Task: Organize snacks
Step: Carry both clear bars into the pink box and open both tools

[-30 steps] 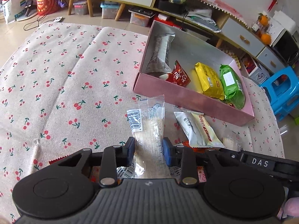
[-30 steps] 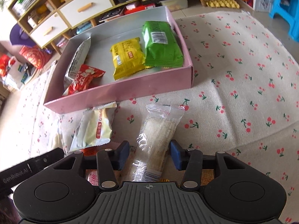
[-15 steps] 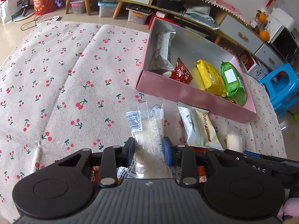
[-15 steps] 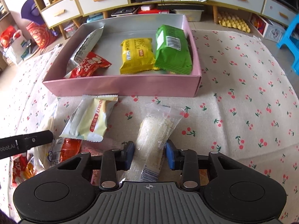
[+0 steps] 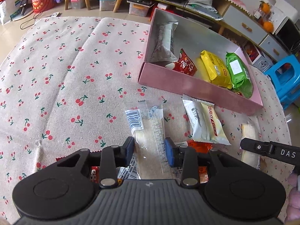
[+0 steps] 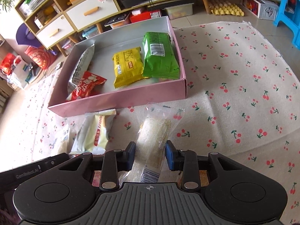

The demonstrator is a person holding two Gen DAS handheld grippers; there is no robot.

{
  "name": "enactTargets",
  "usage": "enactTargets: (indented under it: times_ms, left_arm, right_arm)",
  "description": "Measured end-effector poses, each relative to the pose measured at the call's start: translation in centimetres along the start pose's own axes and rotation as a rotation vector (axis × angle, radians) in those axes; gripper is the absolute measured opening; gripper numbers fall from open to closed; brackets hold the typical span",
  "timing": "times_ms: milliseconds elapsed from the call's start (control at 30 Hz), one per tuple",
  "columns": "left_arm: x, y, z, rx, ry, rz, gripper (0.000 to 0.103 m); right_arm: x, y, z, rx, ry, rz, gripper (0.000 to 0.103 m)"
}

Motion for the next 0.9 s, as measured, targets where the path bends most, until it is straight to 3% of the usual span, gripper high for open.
enactTargets:
  times_ms: [233, 500, 900]
  left_arm:
    - [-0.1, -0.5, -0.7, 0.010, 0.029, -0.028, 0.028]
    - [0.2, -2.3, -2.5, 0.078, 0.073, -0.060, 0.028]
    - [2.5, -8.0, 0.6, 0.164, 0.135, -0.002, 0.028]
  right_arm:
    - [0.2, -1.0, -1.3, 0.013, -0.044, 0.087, 0.033]
    - [1.1, -3.1, -2.7, 0.048, -0.106, 0.200, 0.033]
    - [-1.0, -9.7, 0.3, 0.157, -0.203, 0.187, 0.033]
Point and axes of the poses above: each gripper's, at about its wrist camera, not at the fingertips, and z roughly the way its jaws point, x to its right, y to its underside, the point moved 4 cm from there along z, roughly the way its jaws point, and after that the axes turned 13 degrees about x, right-handed, at the moved point
